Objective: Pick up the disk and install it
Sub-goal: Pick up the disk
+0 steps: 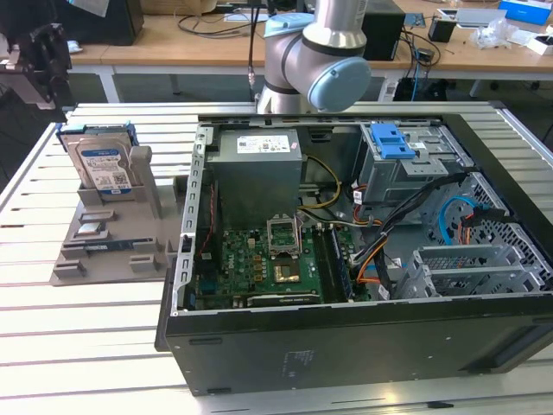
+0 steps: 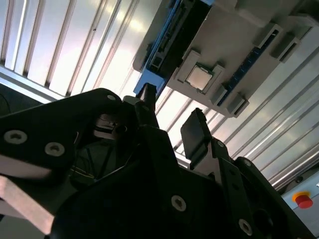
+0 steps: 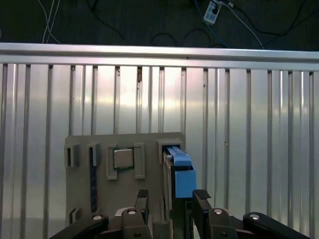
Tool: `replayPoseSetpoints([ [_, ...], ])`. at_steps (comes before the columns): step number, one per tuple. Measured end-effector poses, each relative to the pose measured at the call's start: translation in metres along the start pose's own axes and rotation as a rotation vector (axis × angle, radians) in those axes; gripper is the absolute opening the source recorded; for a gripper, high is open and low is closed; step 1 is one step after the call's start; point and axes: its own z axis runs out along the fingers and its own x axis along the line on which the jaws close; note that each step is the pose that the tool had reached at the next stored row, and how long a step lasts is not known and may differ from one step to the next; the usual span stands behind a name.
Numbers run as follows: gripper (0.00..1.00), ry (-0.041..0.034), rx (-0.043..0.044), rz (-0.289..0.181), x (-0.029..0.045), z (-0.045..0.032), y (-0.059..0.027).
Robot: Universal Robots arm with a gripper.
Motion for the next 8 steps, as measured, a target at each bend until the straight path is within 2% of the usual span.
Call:
replayPoseSetpoints([
  [1,0.48,0.0026,-0.0003,0.0,-0.0017,0.0041,-0.0024],
  [2,0.48,0.0027,-0.0003,-0.002,-0.0046,0.0145,-0.0047],
  [8,0.48,0.0034,-0.0003,-0.017,-0.0101,0.0271,-0.0053],
])
